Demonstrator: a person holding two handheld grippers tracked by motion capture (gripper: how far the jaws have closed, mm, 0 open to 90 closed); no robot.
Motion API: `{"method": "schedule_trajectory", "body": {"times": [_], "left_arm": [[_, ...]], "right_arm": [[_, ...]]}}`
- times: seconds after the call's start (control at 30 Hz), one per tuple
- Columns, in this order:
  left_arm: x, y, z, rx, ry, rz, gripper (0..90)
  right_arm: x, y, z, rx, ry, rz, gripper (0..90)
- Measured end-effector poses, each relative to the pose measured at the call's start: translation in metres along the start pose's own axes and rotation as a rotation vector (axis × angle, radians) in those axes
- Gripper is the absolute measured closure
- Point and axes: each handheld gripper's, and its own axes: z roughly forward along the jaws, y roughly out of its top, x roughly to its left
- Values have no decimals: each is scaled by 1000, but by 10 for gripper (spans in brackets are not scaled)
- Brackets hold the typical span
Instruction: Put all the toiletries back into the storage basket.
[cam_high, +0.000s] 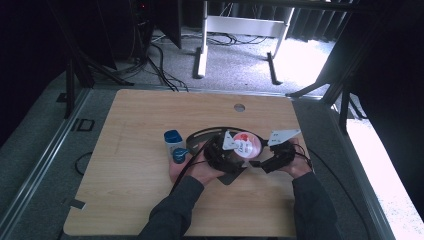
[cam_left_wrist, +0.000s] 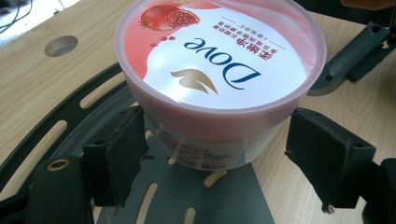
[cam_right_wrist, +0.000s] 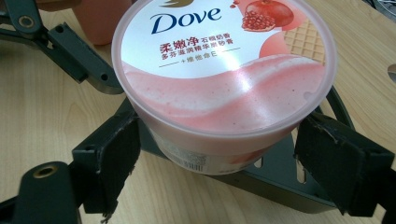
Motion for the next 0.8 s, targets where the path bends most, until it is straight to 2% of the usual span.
{"method": "schedule_trajectory", "body": {"times": [0.2, 0.6, 0.8], "left_arm": [[1, 3, 6, 9, 23, 5, 204], [6, 7, 18, 15, 42, -9, 205], [7, 11, 22, 22, 55, 8, 204]], "right_arm": [[-6, -1, 2, 8, -8, 5, 145], [-18, -2, 7, 28, -12, 27, 145], [-23, -3, 8, 32, -15, 39, 145]]}}
